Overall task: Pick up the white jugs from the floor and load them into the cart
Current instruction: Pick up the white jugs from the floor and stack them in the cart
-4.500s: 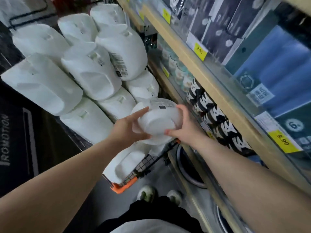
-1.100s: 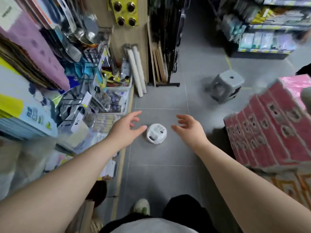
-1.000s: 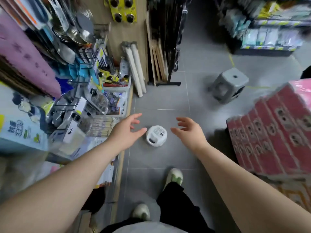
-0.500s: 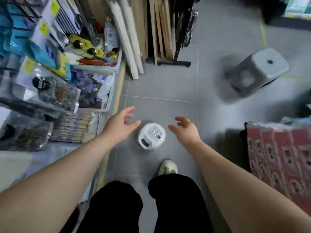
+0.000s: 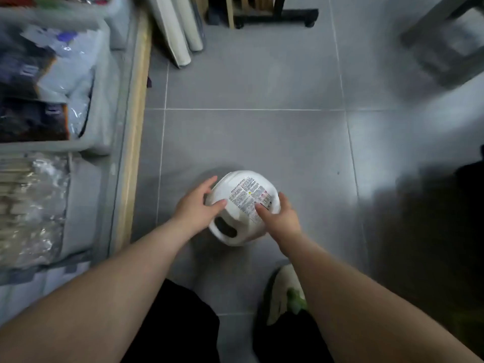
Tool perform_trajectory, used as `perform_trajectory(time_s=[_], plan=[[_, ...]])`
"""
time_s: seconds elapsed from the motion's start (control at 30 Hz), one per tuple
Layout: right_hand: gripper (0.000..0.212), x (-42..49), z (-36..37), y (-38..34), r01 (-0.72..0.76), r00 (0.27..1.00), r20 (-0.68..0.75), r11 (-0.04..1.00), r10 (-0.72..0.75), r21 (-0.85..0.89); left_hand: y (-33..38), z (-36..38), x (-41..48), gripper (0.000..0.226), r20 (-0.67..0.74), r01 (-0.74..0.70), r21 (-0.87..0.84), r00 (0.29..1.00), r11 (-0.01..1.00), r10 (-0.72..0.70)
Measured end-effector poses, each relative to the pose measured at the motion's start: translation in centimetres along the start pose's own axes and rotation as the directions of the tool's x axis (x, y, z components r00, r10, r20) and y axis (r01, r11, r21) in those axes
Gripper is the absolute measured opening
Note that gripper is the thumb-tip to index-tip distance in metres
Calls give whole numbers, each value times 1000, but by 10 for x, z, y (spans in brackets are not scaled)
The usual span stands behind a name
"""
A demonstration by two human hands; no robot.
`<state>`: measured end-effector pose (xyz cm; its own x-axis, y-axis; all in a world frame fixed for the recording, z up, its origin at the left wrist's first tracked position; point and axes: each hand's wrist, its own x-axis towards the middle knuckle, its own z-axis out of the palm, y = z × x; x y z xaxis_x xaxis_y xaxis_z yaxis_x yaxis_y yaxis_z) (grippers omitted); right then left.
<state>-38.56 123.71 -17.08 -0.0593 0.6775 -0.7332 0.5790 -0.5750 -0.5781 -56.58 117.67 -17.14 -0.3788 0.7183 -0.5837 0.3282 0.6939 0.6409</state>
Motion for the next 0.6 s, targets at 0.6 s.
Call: perform_trajectory(time_s=[0.6], plan=[[106,-21,-19,-72,138,977,103,920,-188,367,59,-41,-4,72,29,-92,-369,993,925,111]])
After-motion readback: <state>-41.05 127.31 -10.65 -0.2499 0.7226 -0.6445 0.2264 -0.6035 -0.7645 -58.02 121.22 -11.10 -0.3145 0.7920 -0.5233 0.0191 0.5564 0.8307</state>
